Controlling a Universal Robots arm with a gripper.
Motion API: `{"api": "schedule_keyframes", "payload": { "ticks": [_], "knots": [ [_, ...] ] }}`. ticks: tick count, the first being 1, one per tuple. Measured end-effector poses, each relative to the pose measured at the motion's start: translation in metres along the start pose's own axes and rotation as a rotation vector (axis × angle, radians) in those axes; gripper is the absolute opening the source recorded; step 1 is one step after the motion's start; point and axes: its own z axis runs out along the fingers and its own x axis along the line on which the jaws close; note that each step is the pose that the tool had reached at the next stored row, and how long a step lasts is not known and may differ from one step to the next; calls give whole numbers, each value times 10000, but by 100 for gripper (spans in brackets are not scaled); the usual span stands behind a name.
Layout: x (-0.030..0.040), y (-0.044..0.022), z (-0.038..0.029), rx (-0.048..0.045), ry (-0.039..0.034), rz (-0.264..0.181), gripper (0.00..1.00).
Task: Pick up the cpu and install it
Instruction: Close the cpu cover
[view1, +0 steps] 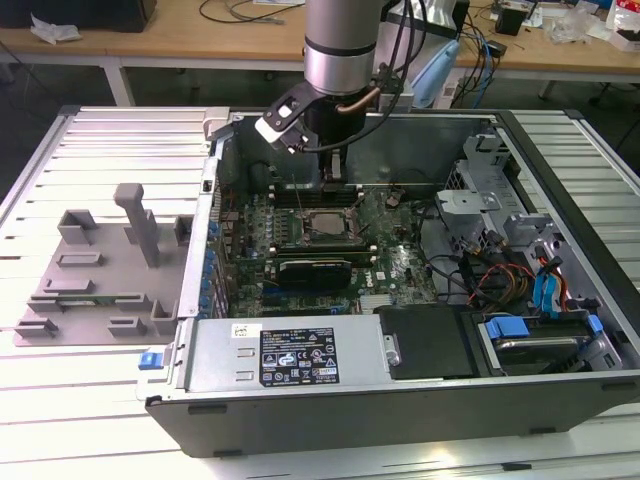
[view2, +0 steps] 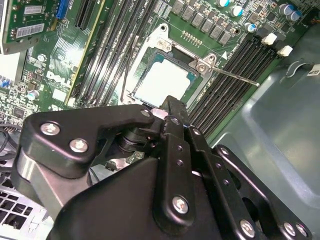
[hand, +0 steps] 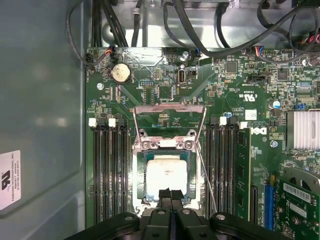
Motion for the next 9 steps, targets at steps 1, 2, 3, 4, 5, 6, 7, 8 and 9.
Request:
{"api": "schedule_keyframes", "payload": {
  "ticks": [1,2,3,4,5,6,7,8,9],
  "knots": [
    [0,0,0,0,0,0,11],
    [-1,0,-7,3,-5,-1,11],
    [0,0,-16,1,-2,0,11],
    [0,0,-32,1,-1,0,11],
    [0,0,-46,1,-1,0,11],
    [0,1,-57,0,-1,0,11],
    [0,1,-87,0,-1,0,11],
    [-1,1,-107,0,-1,0,11],
    [-1,2,-123,0,0,0,11]
  ]
}}
